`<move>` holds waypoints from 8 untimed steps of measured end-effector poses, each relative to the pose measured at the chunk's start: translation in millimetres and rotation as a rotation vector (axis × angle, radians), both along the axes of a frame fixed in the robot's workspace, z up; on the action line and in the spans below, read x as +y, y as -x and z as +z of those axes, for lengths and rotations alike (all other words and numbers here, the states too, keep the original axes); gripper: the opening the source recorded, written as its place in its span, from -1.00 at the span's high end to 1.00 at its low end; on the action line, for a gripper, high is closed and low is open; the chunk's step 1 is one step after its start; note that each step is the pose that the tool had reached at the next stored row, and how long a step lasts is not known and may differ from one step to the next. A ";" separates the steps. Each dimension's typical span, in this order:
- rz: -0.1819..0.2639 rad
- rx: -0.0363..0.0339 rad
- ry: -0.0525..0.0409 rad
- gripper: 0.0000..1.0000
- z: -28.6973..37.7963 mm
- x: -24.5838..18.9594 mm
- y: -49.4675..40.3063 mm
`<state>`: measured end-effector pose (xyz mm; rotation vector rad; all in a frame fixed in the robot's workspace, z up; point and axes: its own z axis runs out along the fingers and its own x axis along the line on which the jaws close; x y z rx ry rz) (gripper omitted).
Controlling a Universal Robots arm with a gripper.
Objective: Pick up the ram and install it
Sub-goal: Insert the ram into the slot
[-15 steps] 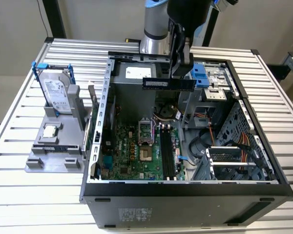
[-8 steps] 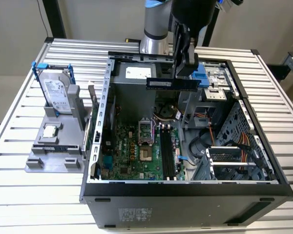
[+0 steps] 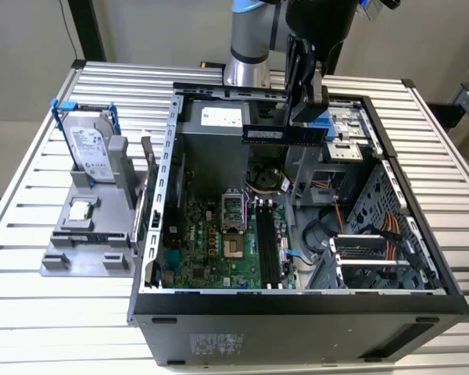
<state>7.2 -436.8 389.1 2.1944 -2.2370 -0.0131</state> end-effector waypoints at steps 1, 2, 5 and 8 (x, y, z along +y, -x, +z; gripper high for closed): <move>0.000 0.0001 0.0005 1.00 0.0 0.0 0.0; -0.001 0.0000 0.0010 1.00 0.0 0.0 0.0; -0.001 0.0000 0.0011 1.00 0.0 0.0 0.0; -0.001 0.0001 0.0011 1.00 0.0 0.0 0.0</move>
